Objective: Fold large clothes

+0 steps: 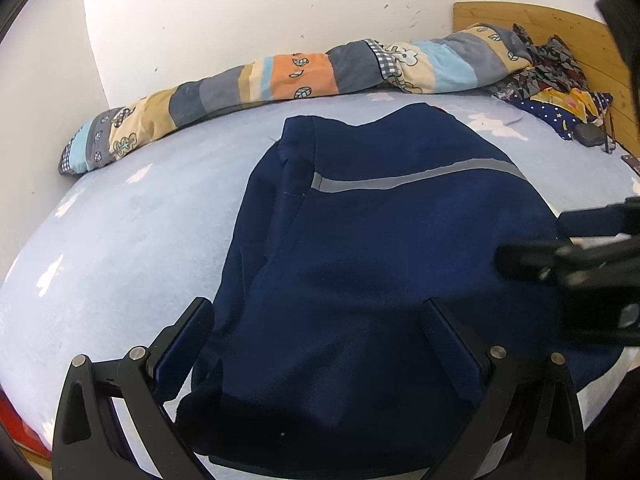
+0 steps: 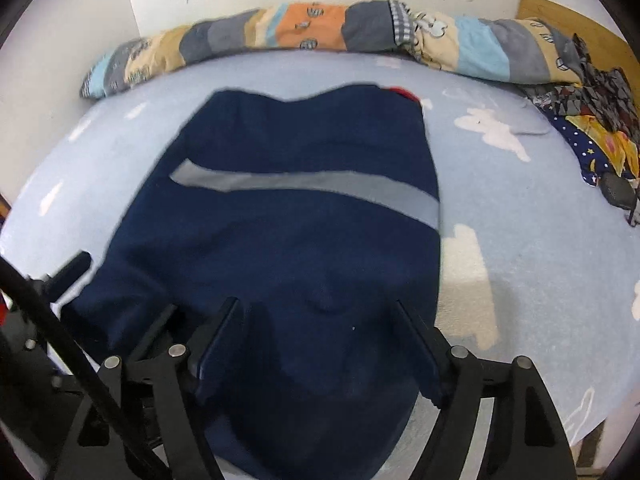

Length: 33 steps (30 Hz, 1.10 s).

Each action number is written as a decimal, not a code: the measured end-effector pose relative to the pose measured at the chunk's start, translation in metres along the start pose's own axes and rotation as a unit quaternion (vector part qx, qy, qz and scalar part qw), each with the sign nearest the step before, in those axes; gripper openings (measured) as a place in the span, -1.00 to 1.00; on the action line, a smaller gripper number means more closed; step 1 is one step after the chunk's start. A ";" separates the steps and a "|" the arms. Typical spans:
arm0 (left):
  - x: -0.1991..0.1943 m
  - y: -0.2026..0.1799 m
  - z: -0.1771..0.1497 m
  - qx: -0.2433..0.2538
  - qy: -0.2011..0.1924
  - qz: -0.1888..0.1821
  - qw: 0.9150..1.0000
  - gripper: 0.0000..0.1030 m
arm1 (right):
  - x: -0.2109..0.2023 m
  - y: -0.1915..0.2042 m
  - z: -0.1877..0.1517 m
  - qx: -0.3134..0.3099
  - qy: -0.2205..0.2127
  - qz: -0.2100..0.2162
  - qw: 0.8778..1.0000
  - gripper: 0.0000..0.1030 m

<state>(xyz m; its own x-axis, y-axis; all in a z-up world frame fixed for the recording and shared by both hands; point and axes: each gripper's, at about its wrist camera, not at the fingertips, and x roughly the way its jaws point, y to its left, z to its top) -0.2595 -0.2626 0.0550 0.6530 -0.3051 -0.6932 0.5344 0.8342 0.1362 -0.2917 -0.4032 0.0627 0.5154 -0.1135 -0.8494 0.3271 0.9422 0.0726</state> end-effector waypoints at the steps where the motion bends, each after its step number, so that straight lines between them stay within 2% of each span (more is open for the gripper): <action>1: -0.001 0.000 0.000 -0.001 -0.001 0.000 1.000 0.99 | -0.007 0.002 -0.003 0.003 -0.009 -0.002 1.000 0.57; 7: -0.001 0.000 0.003 -0.006 -0.004 -0.002 1.000 0.99 | -0.031 -0.003 -0.017 0.022 -0.035 -0.002 0.999 0.57; 18: 0.004 -0.004 0.000 -0.008 -0.001 -0.004 1.000 0.99 | -0.018 0.000 -0.029 0.036 -0.011 0.019 0.999 0.57; 25: 0.003 -0.003 0.001 -0.010 -0.002 -0.003 1.000 0.99 | -0.026 -0.009 -0.026 0.056 -0.029 0.012 0.998 0.57; 33: 0.004 -0.002 0.001 -0.013 0.002 -0.006 1.000 0.99 | -0.007 -0.016 -0.031 0.072 0.008 0.012 0.997 0.57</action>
<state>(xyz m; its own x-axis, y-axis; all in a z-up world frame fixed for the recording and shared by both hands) -0.2579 -0.2660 0.0523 0.6442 -0.3132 -0.6978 0.5285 0.8418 0.1101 -0.3253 -0.4079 0.0516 0.5125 -0.0857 -0.8544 0.4254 0.8897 0.1660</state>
